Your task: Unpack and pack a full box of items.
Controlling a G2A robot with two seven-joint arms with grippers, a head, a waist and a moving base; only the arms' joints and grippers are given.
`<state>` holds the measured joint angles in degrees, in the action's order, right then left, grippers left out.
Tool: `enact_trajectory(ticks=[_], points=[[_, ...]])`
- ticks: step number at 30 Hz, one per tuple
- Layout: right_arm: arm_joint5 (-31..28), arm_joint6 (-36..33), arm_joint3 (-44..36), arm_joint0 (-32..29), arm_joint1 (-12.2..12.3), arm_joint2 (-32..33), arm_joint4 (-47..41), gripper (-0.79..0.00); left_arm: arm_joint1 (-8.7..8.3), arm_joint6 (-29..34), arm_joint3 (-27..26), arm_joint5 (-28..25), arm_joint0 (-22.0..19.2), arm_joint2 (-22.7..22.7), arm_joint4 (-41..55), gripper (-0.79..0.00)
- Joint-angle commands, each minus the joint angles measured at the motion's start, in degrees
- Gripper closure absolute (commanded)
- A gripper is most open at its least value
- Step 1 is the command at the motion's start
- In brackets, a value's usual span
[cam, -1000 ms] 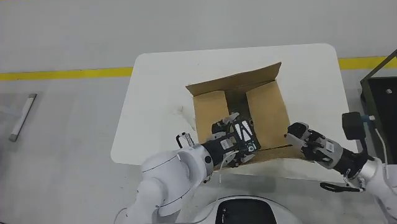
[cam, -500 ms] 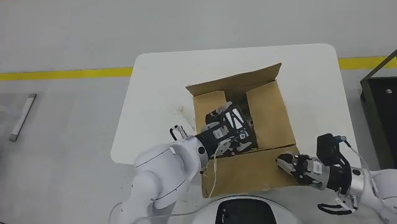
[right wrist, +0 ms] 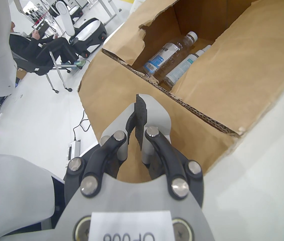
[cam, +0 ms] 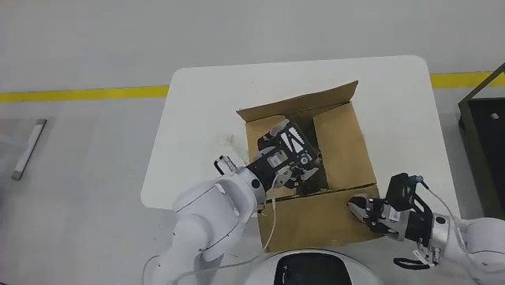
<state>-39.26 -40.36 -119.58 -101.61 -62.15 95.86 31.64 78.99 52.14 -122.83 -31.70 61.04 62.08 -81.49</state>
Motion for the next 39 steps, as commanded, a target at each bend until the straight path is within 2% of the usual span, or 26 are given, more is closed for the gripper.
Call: enact_trajectory(ticks=[1,5,9,13,17,20,32,36,39], points=[[0.18,0.84,0.09,0.26,0.07,-0.1,0.71,0.0,-0.03,-0.18,0.64,0.84,0.17,-0.04,0.57,-0.785],[-0.44,3.6,0.11,0.18,0.15,-0.21,2.15,0.0,-0.13,-0.1,1.18,1.83,-0.1,-0.05,0.35,-0.785],[-2.1,12.73,-0.46,-0.31,-0.08,1.65,-0.4,0.0,-0.22,-0.38,1.56,2.67,-0.34,-0.08,-0.25,-0.785],[4.3,24.09,0.97,-2.54,-0.68,6.67,0.74,0.0,-0.31,-0.79,1.88,3.43,-0.61,-0.09,-0.67,-0.785],[12.26,28.37,2.99,-4.13,-1.13,8.1,4.47,0.0,-0.4,-1.09,2.09,3.79,-0.88,-0.15,-1.02,-0.785],[15.56,27.47,4.78,-3.7,-1.25,6.59,7.5,0.0,-0.47,-1.4,2.25,4.14,-1.06,-0.2,-1.42,-0.785],[10.92,23.31,5.61,-0.91,-1.5,-4.53,10.24,0.0,-0.42,-3.23,3.57,8.36,-2.39,-0.24,-3.43,-0.785],[7.82,21.83,4.57,-1.0,-1.43,-6.75,9.9,0.0,-0.36,-4.17,4.05,11.06,-2.97,0.37,-4.91,-0.785],[8.96,22.76,4.45,-0.81,-1.41,-5.99,9.04,0.0,-0.37,-4.65,4.43,12.08,-3.33,0.8,-6.13,-0.785]])
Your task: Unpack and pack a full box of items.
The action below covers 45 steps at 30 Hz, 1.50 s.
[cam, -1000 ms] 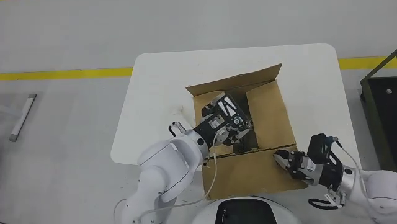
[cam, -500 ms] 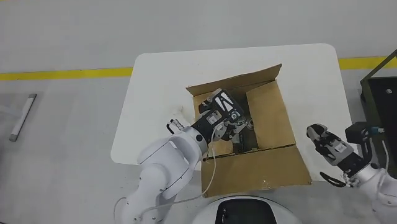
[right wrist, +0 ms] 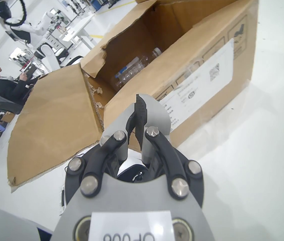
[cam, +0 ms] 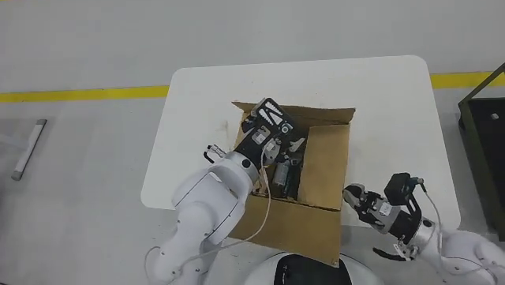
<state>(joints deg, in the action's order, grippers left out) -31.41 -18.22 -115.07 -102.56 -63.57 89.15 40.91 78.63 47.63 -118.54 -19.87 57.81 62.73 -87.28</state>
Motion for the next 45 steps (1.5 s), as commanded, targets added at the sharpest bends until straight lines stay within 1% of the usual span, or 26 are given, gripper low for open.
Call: enact_trajectory(ticks=[1,3,5,8,10,13,19,25,29,32,37,40,45], points=[[2.58,1.49,-0.32,0.31,-0.01,1.71,-0.37,0.0,-0.03,-0.18,0.2,0.26,-0.14,0.36,-0.38,-0.785],[5.47,2.57,-1.2,0.91,0.01,3.96,-0.55,0.0,-0.09,0.08,0.27,0.46,-0.14,0.9,-0.54,-0.785],[8.36,2.22,-1.98,2.26,0.1,6.24,-0.49,0.0,-0.16,0.26,0.36,0.56,-0.04,1.43,-0.77,-0.785],[7.98,-1.7,-1.97,6.36,0.46,7.51,-0.85,0.0,-0.25,0.37,0.66,0.66,0.23,1.94,-1.16,-0.785],[7.22,-4.55,-1.36,10.02,0.69,7.14,-0.89,0.0,-0.28,0.18,0.61,0.86,0.29,2.13,-1.42,-0.785],[6.93,-8.5,0.15,15.91,0.92,5.4,-0.74,0.0,-0.29,-0.03,0.42,1.38,0.28,2.31,-1.69,-0.785],[7.33,-13.79,5.52,26.68,0.83,-1.32,-0.32,0.0,-0.37,-0.14,0.4,2.4,0.53,3.13,-2.59,-0.785],[7.79,-14.33,13.75,36.2,0.32,-6.68,-1.12,0.0,-0.46,-0.07,0.45,2.59,0.69,3.88,-2.89,-0.785],[10.59,-13.21,19.85,41.38,-0.22,-8.52,-4.59,0.0,-0.48,-0.21,0.47,2.79,0.75,3.96,-3.11,-0.785],[13.2,-13.29,23.97,44.23,-0.67,-10.05,-7.99,0.0,-0.5,-0.14,0.59,2.76,0.81,3.94,-3.35,-0.785],[15.08,-15.81,28.99,47.66,-1.12,-13.2,-8.06,0.0,-0.5,-0.29,0.78,2.86,0.85,3.74,-3.85,-0.785],[15.82,-17.54,30.87,48.5,-1.32,-14.6,-8.74,0.0,-0.51,-0.32,1.01,2.76,0.89,3.58,-4.24,-0.785],[15.42,-16.78,31.82,48.69,-1.47,-15.5,-9.11,0.0,-0.51,-0.45,1.15,2.77,0.98,3.34,-4.56,-0.785]])
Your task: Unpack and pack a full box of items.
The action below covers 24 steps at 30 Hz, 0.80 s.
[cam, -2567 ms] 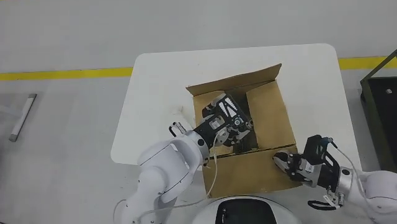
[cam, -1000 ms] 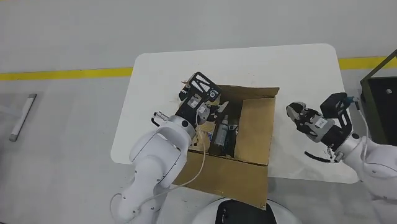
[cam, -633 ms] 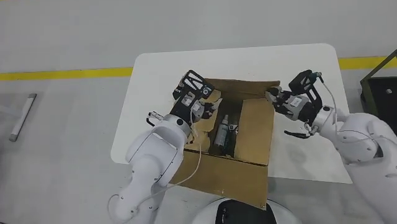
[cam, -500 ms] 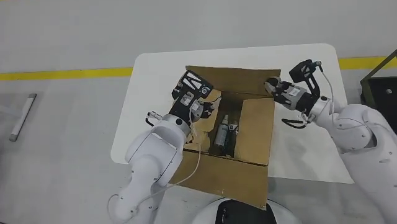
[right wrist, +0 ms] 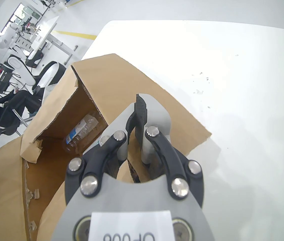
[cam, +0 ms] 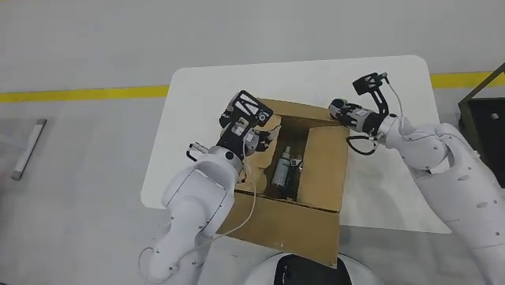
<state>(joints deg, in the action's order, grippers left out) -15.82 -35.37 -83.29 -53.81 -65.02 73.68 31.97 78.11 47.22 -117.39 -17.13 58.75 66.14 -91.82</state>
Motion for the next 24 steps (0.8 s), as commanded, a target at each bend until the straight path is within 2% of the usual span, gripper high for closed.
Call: enact_trajectory(ticks=[1,5,9,11,12,16,19,24], points=[[-0.31,1.09,-0.23,-0.25,-0.02,0.11,-0.39,0.0,0.01,-0.08,0.04,-0.04,0.04,-0.13,-0.09,-0.785],[-0.45,7.4,-3.78,-2.17,0.2,2.94,-0.76,0.0,0.01,-0.22,0.25,-0.22,0.05,-0.4,-0.42,-0.785],[-0.45,10.44,-11.55,-6.79,0.99,7.37,2.53,0.0,0.02,-0.34,0.56,-0.5,0.05,-0.64,-0.45,-0.785],[-1.26,10.89,-16.87,-10.79,1.58,10.19,5.7,-0.003,-0.01,-0.25,0.88,-1.2,0.0,-0.87,-1.01,-0.785],[-1.22,11.35,-19.06,-13.18,1.77,11.73,5.73,-0.077,-0.07,-0.14,1.02,-1.94,-0.1,-1.07,-1.85,-0.785],[-0.29,12.7,-27.22,-24.1,2.4,17.91,7.65,-0.188,-0.19,-0.35,1.84,-4.31,0.17,-2.35,-3.74,-0.785],[0.05,14.25,-31.73,-32.41,2.61,22.0,9.03,-0.206,-0.13,0.29,2.52,-5.84,0.68,-3.67,-2.76,-0.785],[0.47,19.03,-36.06,-41.91,2.41,25.64,9.62,-0.231,-0.12,1.75,3.51,-8.32,1.19,-6.68,-5.17,-0.785]])
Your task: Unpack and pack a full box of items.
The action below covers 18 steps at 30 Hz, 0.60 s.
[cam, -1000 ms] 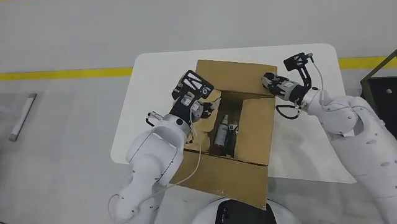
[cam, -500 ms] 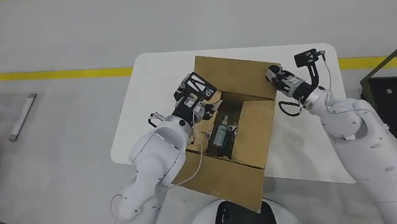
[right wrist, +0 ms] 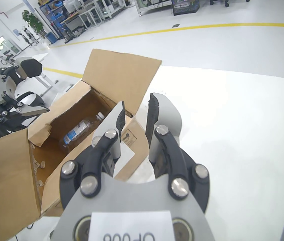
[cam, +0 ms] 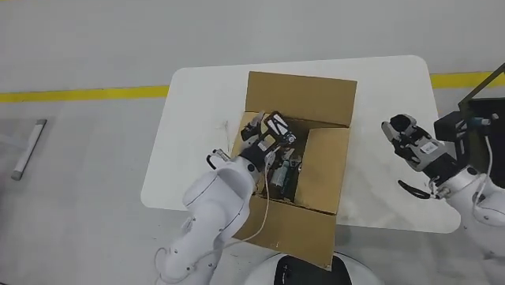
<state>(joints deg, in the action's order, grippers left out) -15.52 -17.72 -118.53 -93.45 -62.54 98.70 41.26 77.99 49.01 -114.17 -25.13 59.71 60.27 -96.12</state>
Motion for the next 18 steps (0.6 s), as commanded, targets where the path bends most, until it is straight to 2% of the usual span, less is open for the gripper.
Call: enact_trajectory(ticks=[1,3,6,16,17,18], points=[[0.26,2.01,-1.24,-3.26,-0.13,0.85,0.52,-0.234,0.03,-0.04,0.48,-0.12,0.42,-1.09,-1.02,-0.785],[0.8,4.07,-2.45,-5.9,-0.3,1.3,1.0,-0.246,0.11,0.39,1.22,0.41,0.8,-1.99,-1.76,-0.785],[1.35,5.88,-3.82,-8.83,-0.52,1.17,2.32,-0.262,-0.05,1.02,2.8,-0.74,0.55,-3.91,-8.68,-0.785],[1.1,5.97,-5.9,-9.73,-0.74,0.16,4.31,-0.283,-0.47,0.71,5.69,-3.0,1.64,-6.07,-20.74,-0.785],[0.97,5.9,-5.98,-9.7,-0.74,-0.01,4.45,-0.28,-0.51,0.68,5.89,-2.98,1.75,-6.05,-21.54,-0.767],[0.86,5.83,-6.09,-9.67,-0.76,-0.27,4.7,-0.28,-0.53,0.48,6.14,-2.87,2.0,-5.98,-22.1,-0.576]])
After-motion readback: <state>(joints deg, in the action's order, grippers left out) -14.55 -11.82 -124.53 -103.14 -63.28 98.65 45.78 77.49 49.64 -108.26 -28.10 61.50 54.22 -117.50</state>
